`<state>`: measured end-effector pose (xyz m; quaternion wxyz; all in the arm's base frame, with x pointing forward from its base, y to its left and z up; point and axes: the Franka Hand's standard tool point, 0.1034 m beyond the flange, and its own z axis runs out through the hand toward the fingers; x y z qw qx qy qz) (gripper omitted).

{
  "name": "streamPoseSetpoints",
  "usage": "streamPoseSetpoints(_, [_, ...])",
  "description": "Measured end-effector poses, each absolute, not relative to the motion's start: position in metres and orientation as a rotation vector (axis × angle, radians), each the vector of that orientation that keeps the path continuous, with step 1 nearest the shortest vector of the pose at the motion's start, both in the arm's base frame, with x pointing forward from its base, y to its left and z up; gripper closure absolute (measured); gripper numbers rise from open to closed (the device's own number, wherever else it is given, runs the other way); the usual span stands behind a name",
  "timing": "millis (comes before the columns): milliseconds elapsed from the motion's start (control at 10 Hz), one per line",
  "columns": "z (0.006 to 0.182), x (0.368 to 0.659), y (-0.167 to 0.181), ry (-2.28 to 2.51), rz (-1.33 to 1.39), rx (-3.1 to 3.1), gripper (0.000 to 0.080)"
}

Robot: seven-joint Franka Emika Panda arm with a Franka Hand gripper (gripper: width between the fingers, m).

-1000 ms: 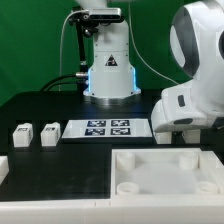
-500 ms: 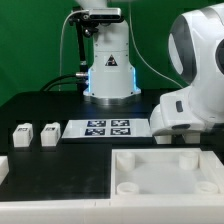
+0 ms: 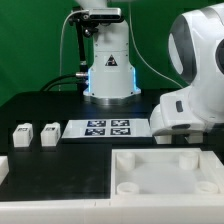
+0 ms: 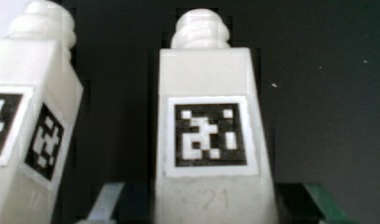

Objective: Assemble one leg

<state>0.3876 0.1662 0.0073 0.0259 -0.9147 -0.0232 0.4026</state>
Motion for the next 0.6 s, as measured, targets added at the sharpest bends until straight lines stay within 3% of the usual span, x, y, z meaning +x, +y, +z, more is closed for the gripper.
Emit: streamPoseSetpoints(600, [0.0101,0.3894,0.165,-0.08,1.241,-2.828,0.0509])
